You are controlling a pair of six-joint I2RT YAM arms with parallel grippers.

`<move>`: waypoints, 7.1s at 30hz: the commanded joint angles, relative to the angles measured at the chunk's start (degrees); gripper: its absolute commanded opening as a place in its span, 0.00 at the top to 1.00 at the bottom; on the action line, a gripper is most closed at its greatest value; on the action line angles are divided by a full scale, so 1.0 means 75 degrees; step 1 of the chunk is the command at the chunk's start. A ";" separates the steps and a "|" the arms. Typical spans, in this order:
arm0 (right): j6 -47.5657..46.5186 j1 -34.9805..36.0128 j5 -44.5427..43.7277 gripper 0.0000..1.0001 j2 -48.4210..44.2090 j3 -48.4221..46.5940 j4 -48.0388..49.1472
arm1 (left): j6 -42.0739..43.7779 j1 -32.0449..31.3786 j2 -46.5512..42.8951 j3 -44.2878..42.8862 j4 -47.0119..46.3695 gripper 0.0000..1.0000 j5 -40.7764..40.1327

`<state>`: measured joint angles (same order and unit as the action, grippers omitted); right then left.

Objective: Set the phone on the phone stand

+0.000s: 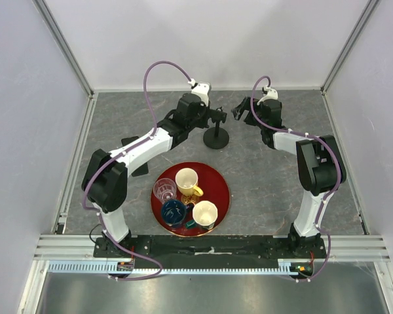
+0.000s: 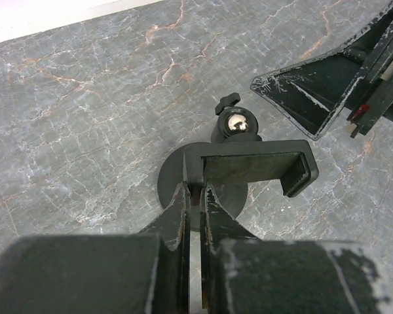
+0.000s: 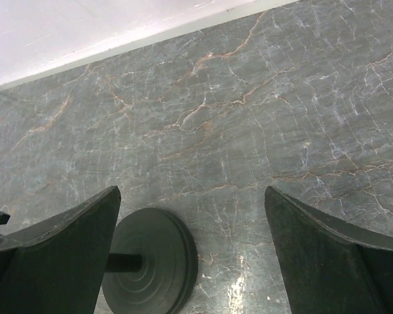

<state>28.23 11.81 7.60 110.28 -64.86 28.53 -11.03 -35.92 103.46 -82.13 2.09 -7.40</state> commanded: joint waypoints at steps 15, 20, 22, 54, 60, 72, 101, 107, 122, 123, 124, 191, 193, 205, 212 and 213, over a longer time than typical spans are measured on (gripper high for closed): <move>-0.0752 -0.0005 -0.1302 0.02 -0.2023 0.0034 -0.3518 | -0.0229 0.0008 -0.2295 0.1433 -0.1636 0.33 0.0353; -0.0705 -0.0623 -0.1764 0.02 -0.2820 0.0105 -0.5279 | -0.0147 0.0417 -0.2942 0.2441 -0.2504 0.30 0.0880; -0.0728 -0.0929 -0.1762 0.02 -0.2914 -0.0092 -0.6052 | 0.0062 0.0500 -0.3001 0.2652 -0.2785 0.30 0.1323; -0.2217 -0.5138 0.0381 0.02 0.0225 -0.1172 -0.7344 | -0.1460 0.3102 -0.2217 0.3216 -0.4181 0.27 0.6530; -0.2229 -0.5138 0.0240 0.02 0.0249 -0.1161 -0.7286 | -0.1354 0.3114 -0.2217 0.3181 -0.4028 0.27 0.6459; -0.0988 -0.3990 -0.1841 0.02 -0.0256 -0.0691 -0.7834 | -0.1272 0.3126 -0.2158 0.3099 -0.3865 0.27 0.6436; 0.0127 -0.3790 -0.2315 0.20 0.1036 -0.1410 -0.9314 | -0.1049 0.3114 -0.2099 0.2829 -0.3302 0.26 0.6506; 0.0186 -0.3778 -0.1974 0.59 0.0380 -0.0658 -0.8294 | -0.1037 0.3126 -0.2158 0.2806 -0.3243 0.27 0.6506; -0.0904 -0.3193 0.0388 1.00 -0.3393 0.1648 -0.4582 | -0.1846 0.2833 -0.2580 0.3028 -0.4438 0.27 0.7279; -0.0777 -0.3088 0.0626 1.00 -0.3627 0.1838 -0.4218 | -0.1835 0.2717 -0.2591 0.3017 -0.4485 0.27 0.7279; -0.0694 -0.3029 0.0941 1.00 -0.4082 0.2013 -0.3507 | -0.1776 0.2657 -0.2592 0.2982 -0.4485 0.27 0.7279; -0.2639 0.1391 0.2348 0.20 -0.6243 -0.1090 -0.7391 | -0.0345 0.1238 -0.1947 0.2606 -0.4836 0.98 1.0911; -0.2686 0.1039 0.3026 0.22 -0.6220 -0.1125 -0.7414 | -0.0521 0.1320 -0.1982 0.2723 -0.5163 0.98 1.1263; -0.2545 0.0968 0.5233 0.40 -0.6184 -0.0728 -0.6479 | -0.1786 0.1321 -0.1678 0.2829 -0.6640 0.98 1.1721; -0.1761 0.1108 0.5376 0.51 -0.6266 -0.0154 -0.5329 | -0.2280 0.1333 -0.1607 0.2876 -0.7321 0.98 1.1347; -0.1470 0.1143 0.5200 0.51 -0.6348 0.0033 -0.5003 | -0.2315 0.1333 -0.1596 0.2865 -0.7333 0.98 1.1253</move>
<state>12.12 19.38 46.19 64.42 -67.37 -18.28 -24.49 -25.96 91.57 -60.20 -46.15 78.54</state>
